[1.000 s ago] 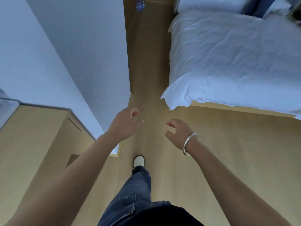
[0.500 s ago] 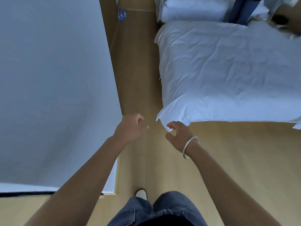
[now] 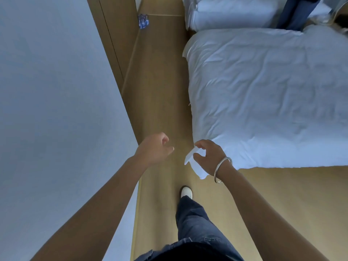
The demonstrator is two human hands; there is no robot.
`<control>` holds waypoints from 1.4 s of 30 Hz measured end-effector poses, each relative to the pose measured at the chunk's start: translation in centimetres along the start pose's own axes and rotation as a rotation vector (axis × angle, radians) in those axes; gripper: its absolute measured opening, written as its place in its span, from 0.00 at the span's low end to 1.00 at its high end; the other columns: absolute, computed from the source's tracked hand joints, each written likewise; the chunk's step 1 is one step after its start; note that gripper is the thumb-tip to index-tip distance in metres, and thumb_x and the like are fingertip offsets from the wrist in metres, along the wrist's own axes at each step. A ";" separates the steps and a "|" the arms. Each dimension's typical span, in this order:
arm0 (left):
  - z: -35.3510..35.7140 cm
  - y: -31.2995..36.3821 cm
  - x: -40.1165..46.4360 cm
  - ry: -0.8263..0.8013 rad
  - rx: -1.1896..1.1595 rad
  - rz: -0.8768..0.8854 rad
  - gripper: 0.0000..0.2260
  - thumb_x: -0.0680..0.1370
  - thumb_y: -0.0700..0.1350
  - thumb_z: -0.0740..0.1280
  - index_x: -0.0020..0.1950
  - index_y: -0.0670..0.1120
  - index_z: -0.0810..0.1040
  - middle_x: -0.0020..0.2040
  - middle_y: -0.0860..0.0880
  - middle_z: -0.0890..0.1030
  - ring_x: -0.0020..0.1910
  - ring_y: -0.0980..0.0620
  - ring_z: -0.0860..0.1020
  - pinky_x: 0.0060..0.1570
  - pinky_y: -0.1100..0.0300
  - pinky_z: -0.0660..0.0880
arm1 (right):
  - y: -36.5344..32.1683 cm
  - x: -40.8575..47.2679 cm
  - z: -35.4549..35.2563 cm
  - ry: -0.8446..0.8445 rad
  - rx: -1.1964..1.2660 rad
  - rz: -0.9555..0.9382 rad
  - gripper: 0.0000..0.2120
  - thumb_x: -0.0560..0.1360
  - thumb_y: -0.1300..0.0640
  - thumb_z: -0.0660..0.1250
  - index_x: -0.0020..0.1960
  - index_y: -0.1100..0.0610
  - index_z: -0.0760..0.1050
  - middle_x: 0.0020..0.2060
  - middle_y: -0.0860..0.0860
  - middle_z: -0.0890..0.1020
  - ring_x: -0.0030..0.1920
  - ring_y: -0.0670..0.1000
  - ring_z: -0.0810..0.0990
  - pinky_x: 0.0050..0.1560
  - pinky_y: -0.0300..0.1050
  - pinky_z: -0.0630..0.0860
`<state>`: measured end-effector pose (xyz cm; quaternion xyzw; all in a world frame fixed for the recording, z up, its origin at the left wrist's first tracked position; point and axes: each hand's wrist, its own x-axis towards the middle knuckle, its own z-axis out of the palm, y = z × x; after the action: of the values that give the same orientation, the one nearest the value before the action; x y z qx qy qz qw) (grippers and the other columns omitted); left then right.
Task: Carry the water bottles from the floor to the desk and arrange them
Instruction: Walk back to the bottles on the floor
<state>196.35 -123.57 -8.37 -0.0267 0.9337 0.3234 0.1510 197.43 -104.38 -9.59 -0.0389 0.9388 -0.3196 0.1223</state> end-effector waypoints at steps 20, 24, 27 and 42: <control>-8.1 7.1 29.4 0.022 0.003 -0.107 0.16 0.76 0.51 0.65 0.61 0.48 0.73 0.60 0.52 0.75 0.54 0.50 0.76 0.52 0.57 0.74 | 1.9 31.8 -10.5 -0.099 -0.047 -0.055 0.17 0.75 0.56 0.63 0.64 0.56 0.71 0.61 0.51 0.74 0.61 0.50 0.72 0.59 0.38 0.66; -9.8 6.6 36.3 0.011 -0.002 -0.094 0.16 0.76 0.51 0.65 0.62 0.48 0.73 0.62 0.52 0.74 0.53 0.53 0.74 0.48 0.59 0.72 | 1.2 38.4 -11.0 -0.103 -0.021 -0.035 0.17 0.75 0.55 0.63 0.63 0.55 0.71 0.60 0.50 0.75 0.60 0.48 0.73 0.56 0.36 0.65; -11.8 6.0 42.7 0.011 0.014 -0.088 0.16 0.75 0.52 0.66 0.61 0.49 0.73 0.60 0.53 0.75 0.50 0.55 0.72 0.47 0.60 0.69 | 0.1 44.5 -11.7 -0.093 -0.013 -0.024 0.17 0.75 0.56 0.64 0.63 0.56 0.71 0.60 0.50 0.75 0.59 0.49 0.73 0.56 0.34 0.64; -26.4 4.2 69.2 0.059 0.076 -0.063 0.16 0.75 0.51 0.66 0.61 0.48 0.74 0.60 0.50 0.76 0.57 0.50 0.75 0.56 0.56 0.72 | -9.7 72.3 -16.3 -0.129 -0.050 0.016 0.18 0.76 0.60 0.63 0.64 0.63 0.70 0.63 0.57 0.73 0.62 0.54 0.72 0.63 0.42 0.66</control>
<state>122.76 -133.05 -6.92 -0.0599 0.9482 0.2817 0.1343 123.33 -113.43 -5.98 -0.0552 0.9369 -0.2920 0.1841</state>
